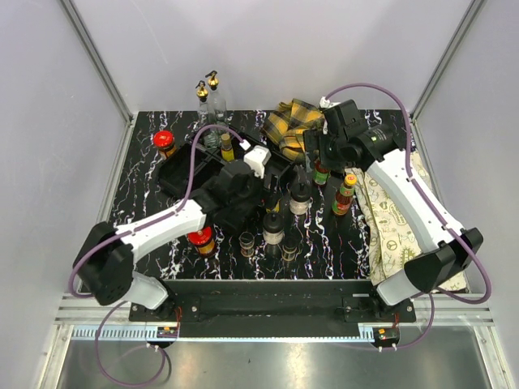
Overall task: Organize the condiment bottles
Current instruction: Pick up the bottle from the center of the board.
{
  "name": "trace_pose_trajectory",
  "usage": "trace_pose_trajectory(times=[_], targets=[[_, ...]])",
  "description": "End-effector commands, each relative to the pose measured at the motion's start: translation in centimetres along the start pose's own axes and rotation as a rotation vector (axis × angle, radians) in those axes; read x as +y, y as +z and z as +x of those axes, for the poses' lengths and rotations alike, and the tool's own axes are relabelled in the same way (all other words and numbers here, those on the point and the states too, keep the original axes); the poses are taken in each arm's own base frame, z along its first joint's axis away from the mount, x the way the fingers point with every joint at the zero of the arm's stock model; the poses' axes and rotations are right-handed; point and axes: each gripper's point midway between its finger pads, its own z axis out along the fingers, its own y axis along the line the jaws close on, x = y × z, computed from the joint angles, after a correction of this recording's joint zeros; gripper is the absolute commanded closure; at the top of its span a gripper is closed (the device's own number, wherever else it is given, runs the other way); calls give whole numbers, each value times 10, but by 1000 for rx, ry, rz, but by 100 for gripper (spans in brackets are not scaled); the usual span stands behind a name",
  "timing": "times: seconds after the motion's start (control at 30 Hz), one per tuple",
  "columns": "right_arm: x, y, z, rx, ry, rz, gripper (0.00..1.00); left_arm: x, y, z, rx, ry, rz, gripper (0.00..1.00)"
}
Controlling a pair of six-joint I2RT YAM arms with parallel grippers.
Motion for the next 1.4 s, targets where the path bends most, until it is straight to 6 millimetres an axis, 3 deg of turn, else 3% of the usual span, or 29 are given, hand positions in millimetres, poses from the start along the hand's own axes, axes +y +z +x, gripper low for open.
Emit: trace_pose_trajectory(times=[0.0,0.2,0.67,0.73,0.8,1.0,1.37], targets=[[-6,-12,-11,-89,58,-9,9,-8,12,-38,-98,46,-12,9],[-10,-16,-8,-103,77,-19,9,1,28,-30,-72,47,-94,18],[-12,-19,-3,-120,94,-31,10,5,47,-24,-39,64,-130,52],[-13,-20,-2,-123,97,-27,10,4,48,-26,-39,68,-127,73],[-14,-22,-1,-126,101,-27,10,5,46,-28,-38,69,-138,100],[-16,-24,3,-129,115,-24,10,0,27,-62,-91,79,-153,100],[-18,-28,3,-150,119,-18,10,-13,-27,-156,-239,92,-186,100]])
